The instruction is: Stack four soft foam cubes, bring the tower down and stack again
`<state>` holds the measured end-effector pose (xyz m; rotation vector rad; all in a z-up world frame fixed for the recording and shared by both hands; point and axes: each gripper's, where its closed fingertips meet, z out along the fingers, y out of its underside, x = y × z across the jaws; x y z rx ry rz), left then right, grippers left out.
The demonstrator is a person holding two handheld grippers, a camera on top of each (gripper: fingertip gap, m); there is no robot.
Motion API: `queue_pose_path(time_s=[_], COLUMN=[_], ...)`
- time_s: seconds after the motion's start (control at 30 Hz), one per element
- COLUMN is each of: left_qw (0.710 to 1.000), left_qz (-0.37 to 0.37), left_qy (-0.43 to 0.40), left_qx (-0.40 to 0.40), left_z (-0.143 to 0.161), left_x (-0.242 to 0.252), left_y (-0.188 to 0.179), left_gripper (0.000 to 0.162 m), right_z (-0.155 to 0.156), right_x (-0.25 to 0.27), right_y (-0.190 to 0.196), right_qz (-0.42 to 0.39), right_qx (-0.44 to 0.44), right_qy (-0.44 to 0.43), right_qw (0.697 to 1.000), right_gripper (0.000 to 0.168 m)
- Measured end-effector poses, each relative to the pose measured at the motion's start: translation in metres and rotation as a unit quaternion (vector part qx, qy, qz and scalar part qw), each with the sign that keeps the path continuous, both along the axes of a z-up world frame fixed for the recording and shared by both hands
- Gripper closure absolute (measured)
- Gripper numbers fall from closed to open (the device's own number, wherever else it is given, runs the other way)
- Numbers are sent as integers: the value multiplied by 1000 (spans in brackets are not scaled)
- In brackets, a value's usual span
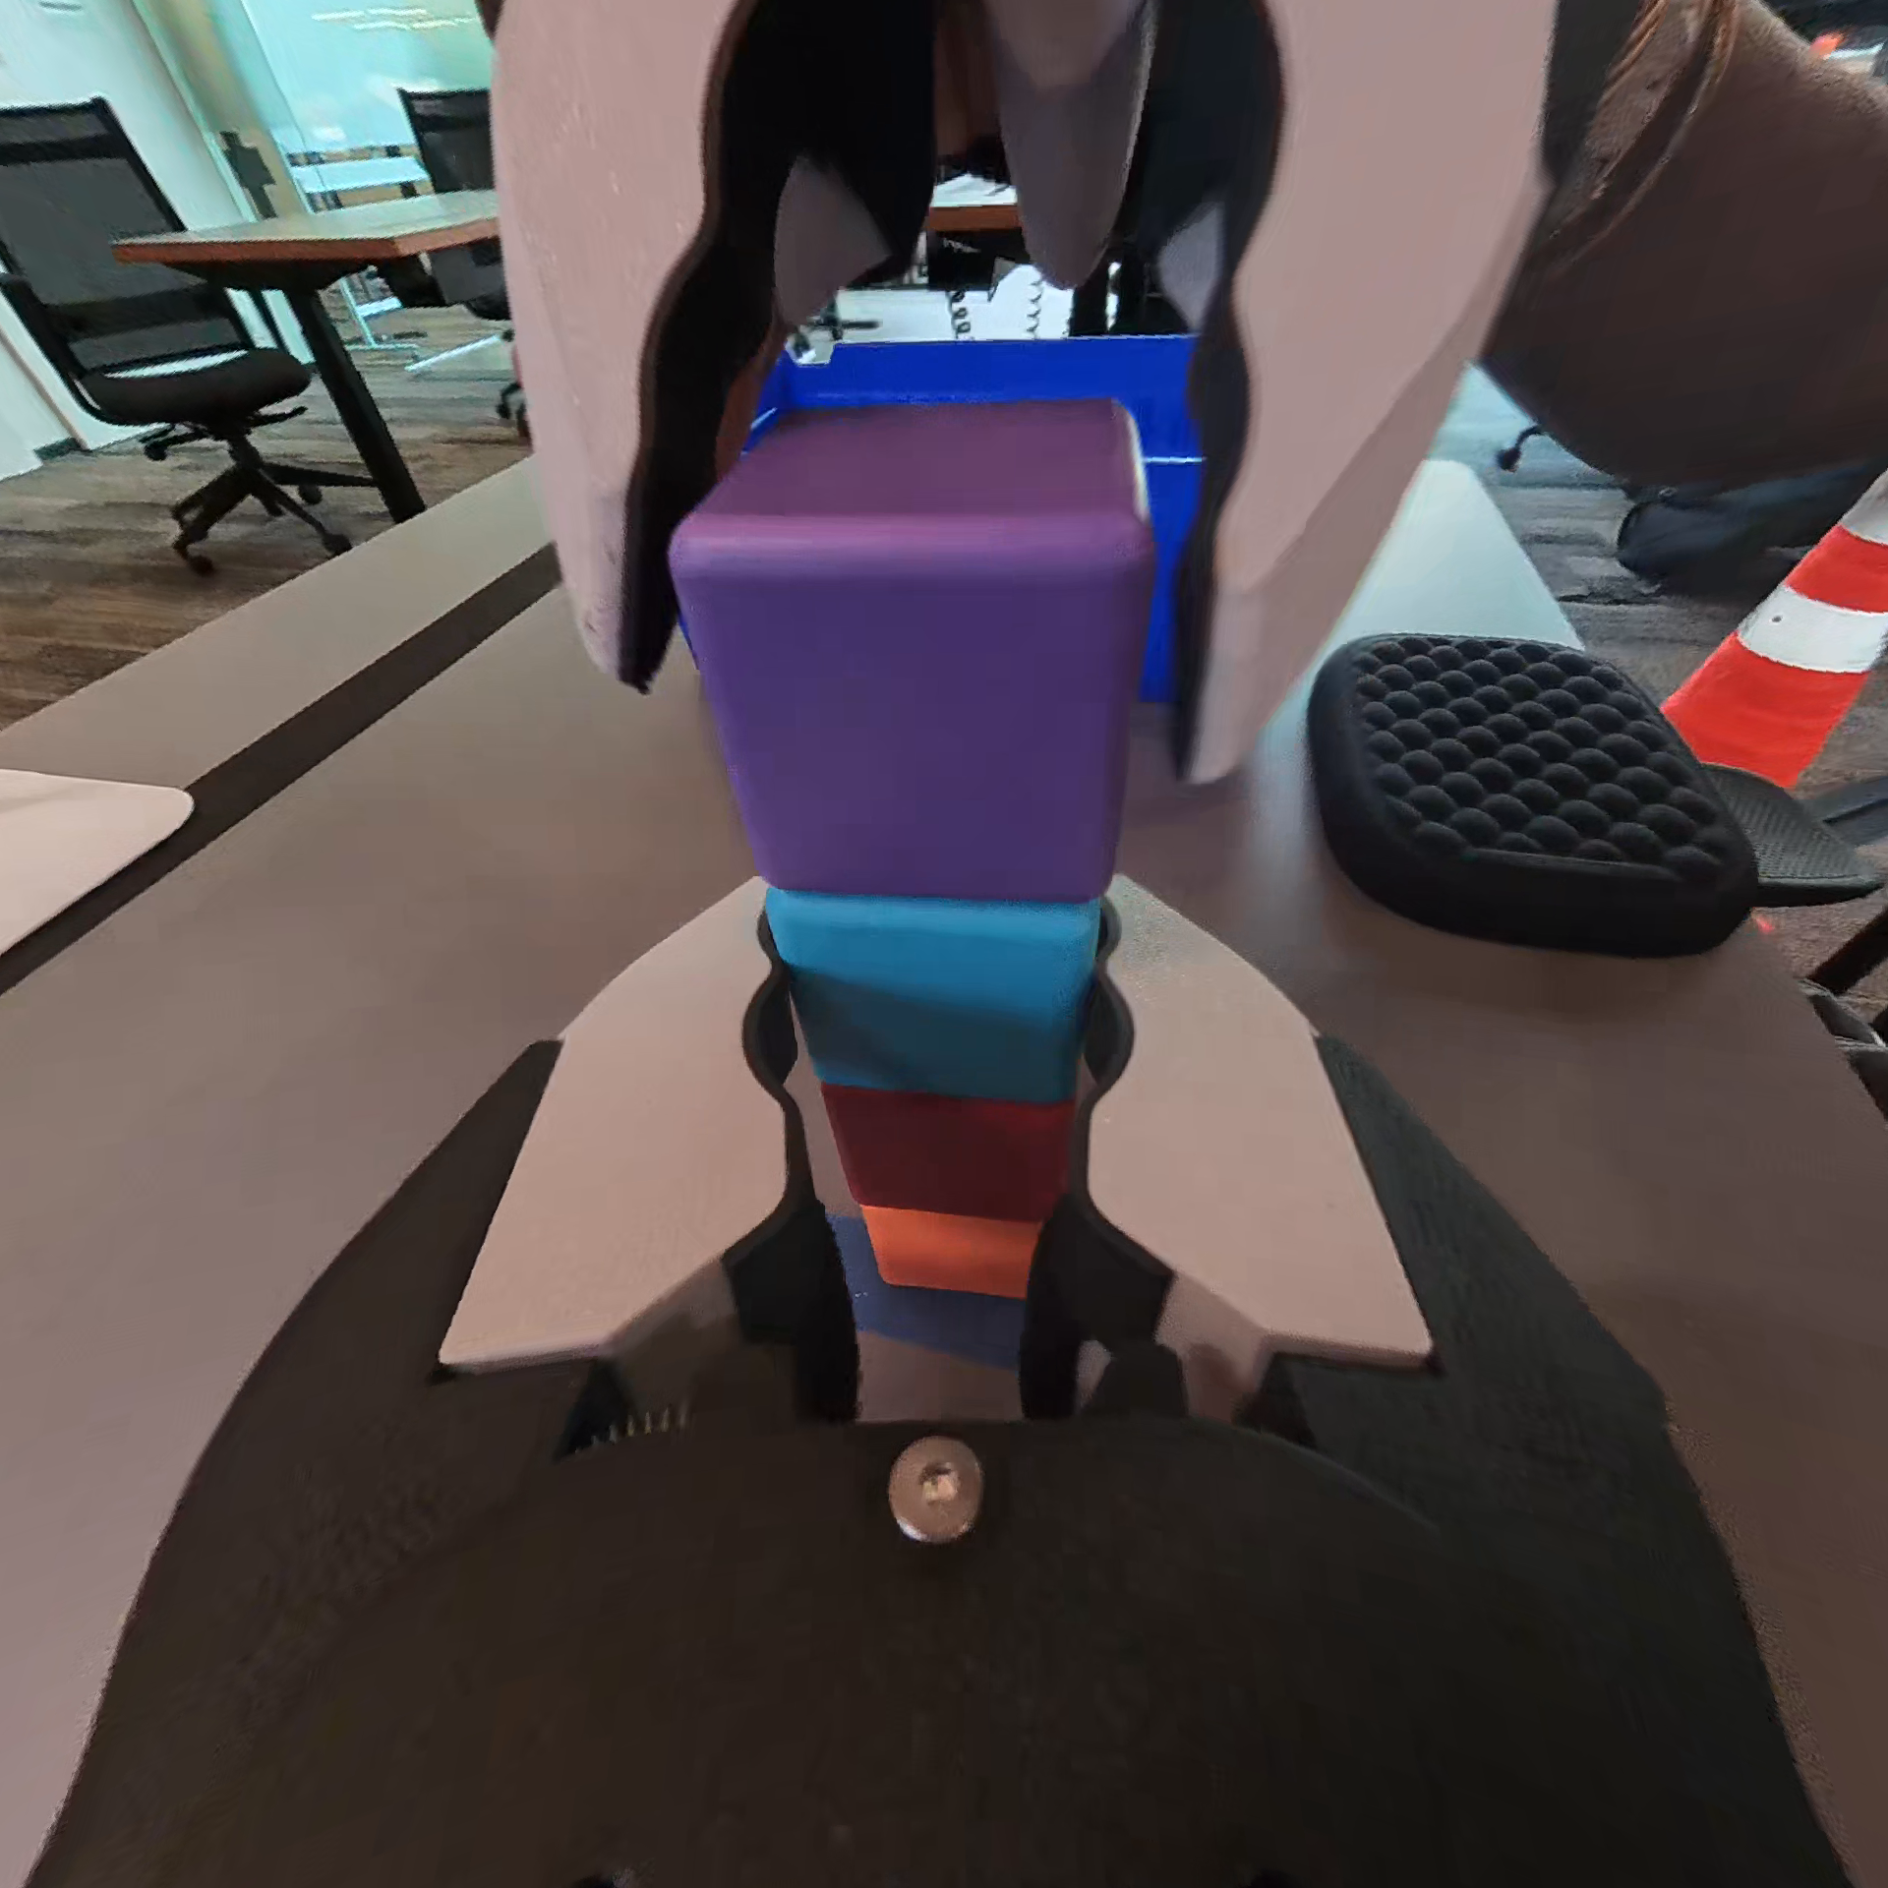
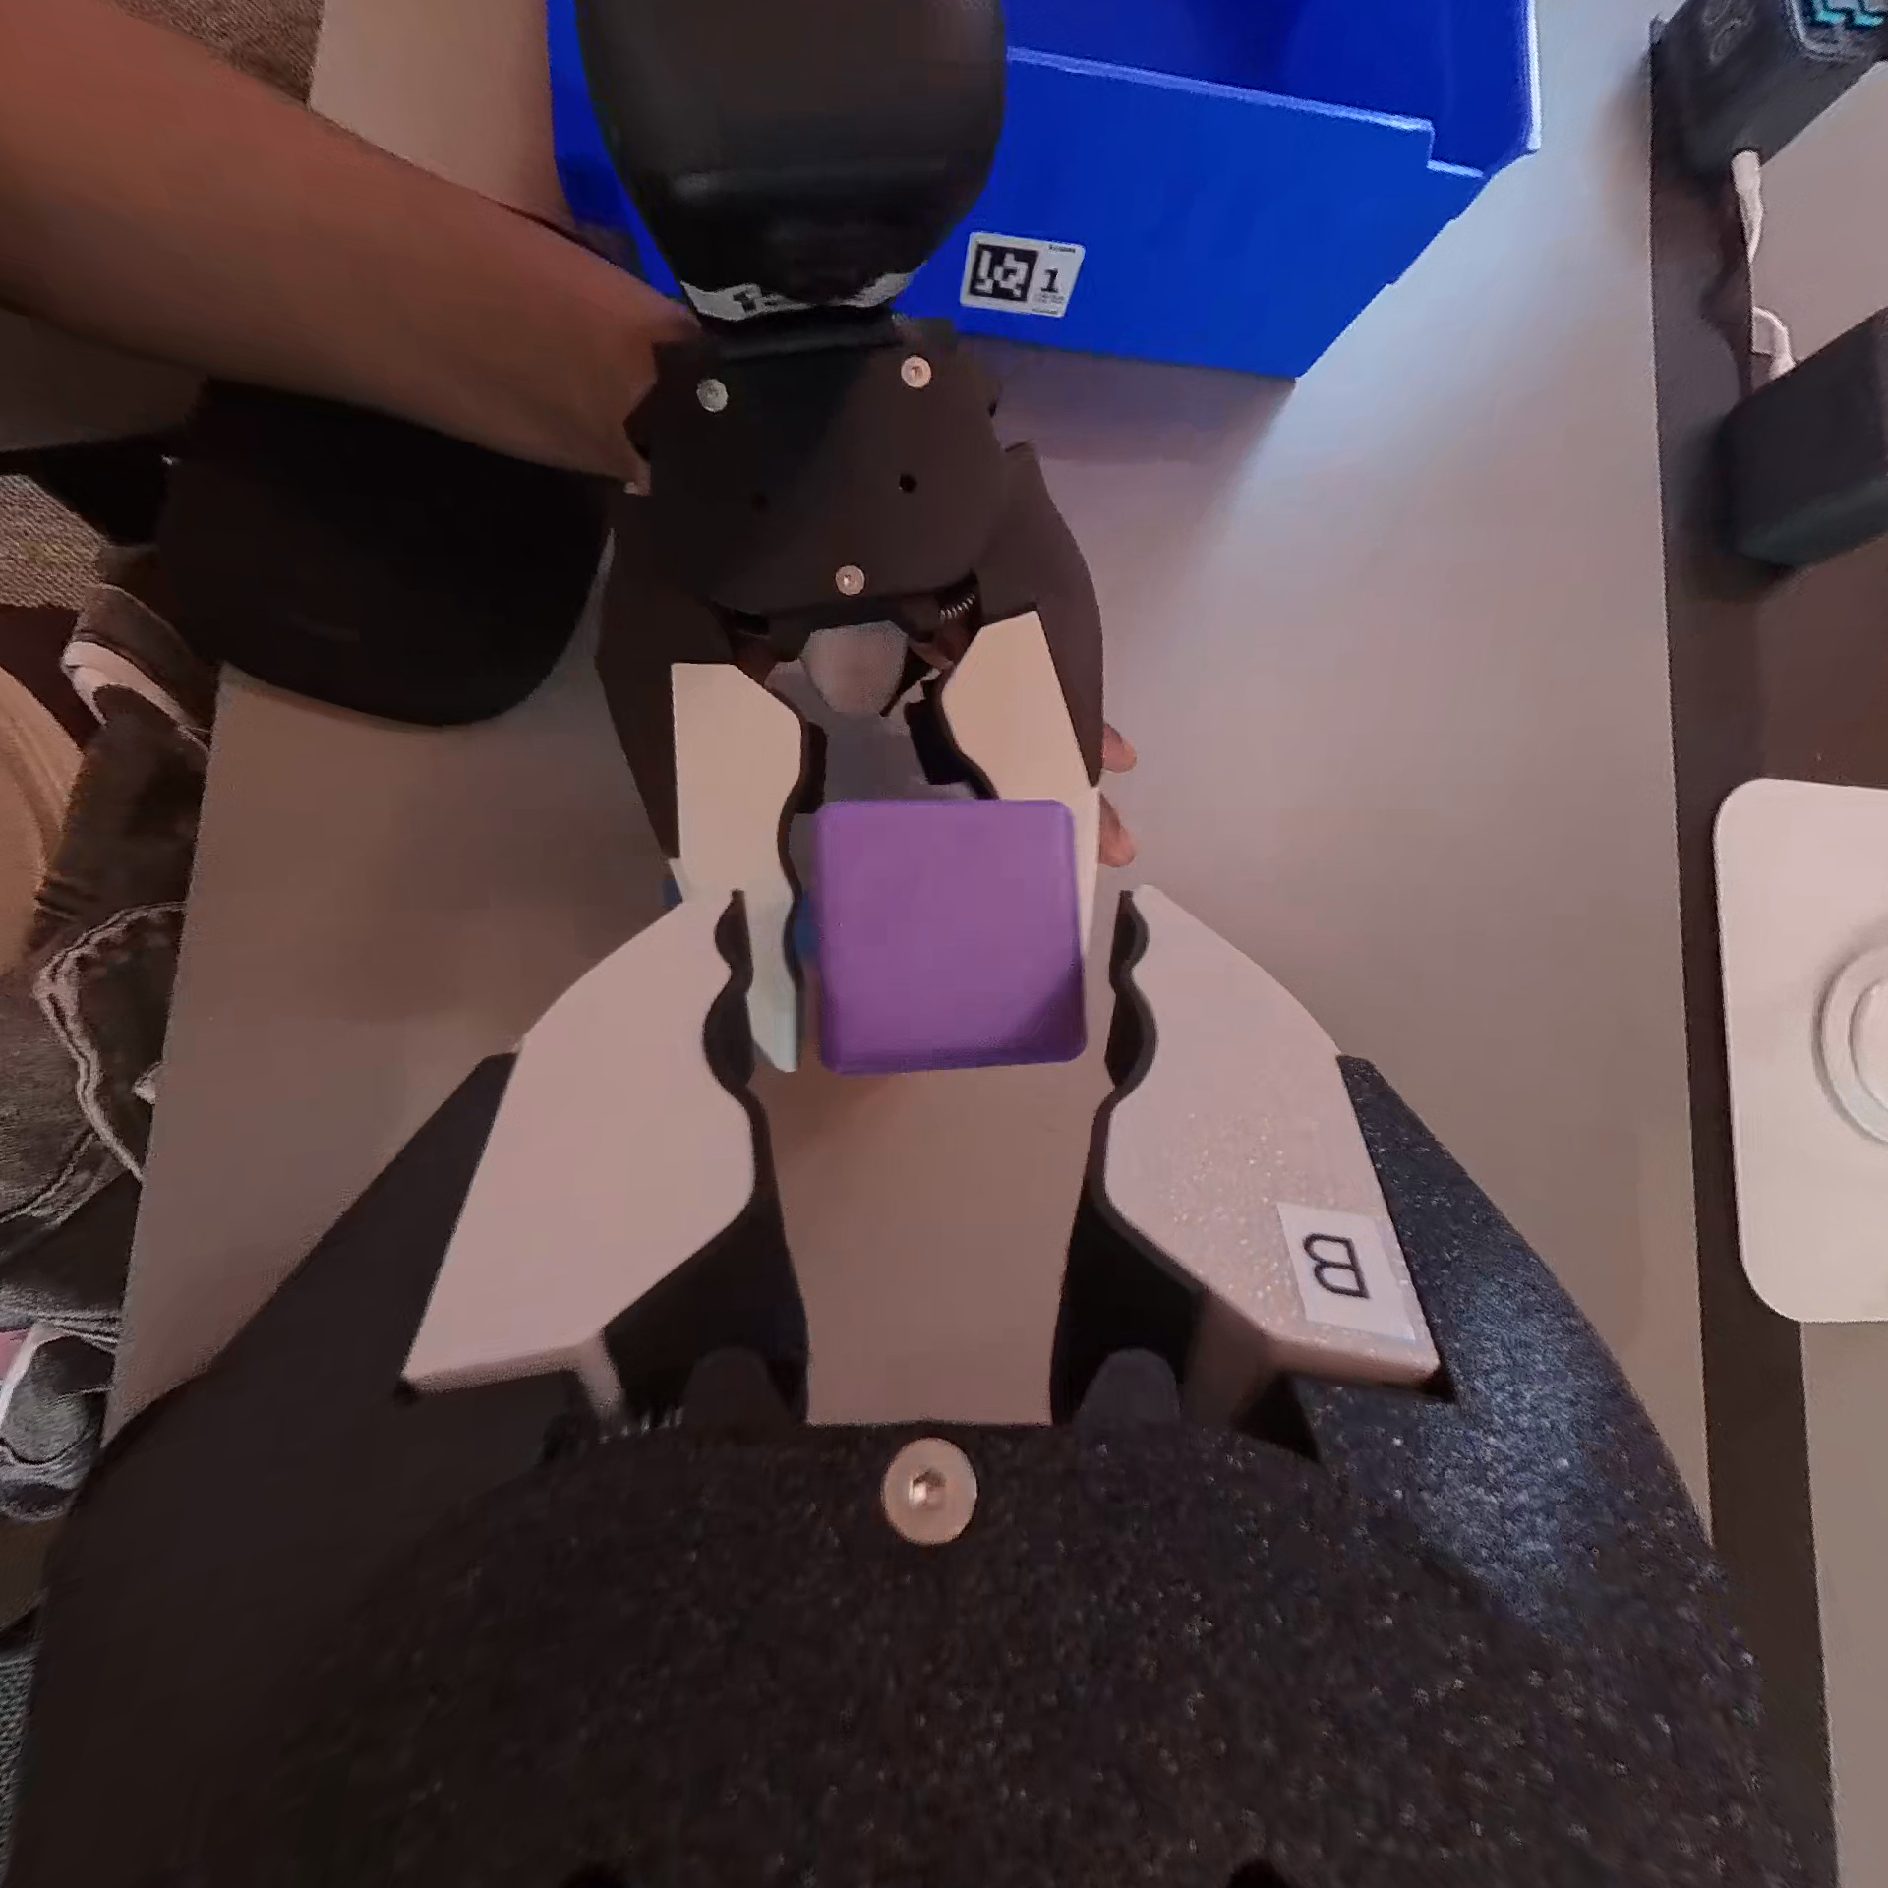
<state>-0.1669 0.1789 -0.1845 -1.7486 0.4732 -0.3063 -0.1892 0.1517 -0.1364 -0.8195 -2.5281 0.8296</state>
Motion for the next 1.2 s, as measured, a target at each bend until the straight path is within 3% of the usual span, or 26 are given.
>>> queue_pose_path(time_s=[0.07,0.53,0.73,0.83,0.97,1.07,1.2], left_qw=[1000,1000,1000,999,999,999,999], left_qz=[-2,5,9,13,18,18,19], left_qy=[-6,-1,4,4,5,5,3], left_qx=[-3,-27,-28,-31,-30,-29,-26], left_z=[0,-2,-2,-2,-3,-3,-2], left_x=[0,0,-2,-2,-2,-1,-1], left_y=[-1,-3,-5,-4,-3,-2,-2], left_gripper=[108,109,109,109,109,108,108], right_z=[-1,2,46,68,77,45,-26], right_x=[-1,1,-3,0,20,55,92], right_y=[0,4,34,73,176,257,319], right_qz=[3,-13,-75,-151,-332,-461,-557], right_qx=[7,-11,-67,-77,-57,-13,11], right_qy=[0,19,79,118,144,98,6], right_qw=[1000,1000,992,978,930,882,830], right_gripper=[118,119,119,119,119,119,118])
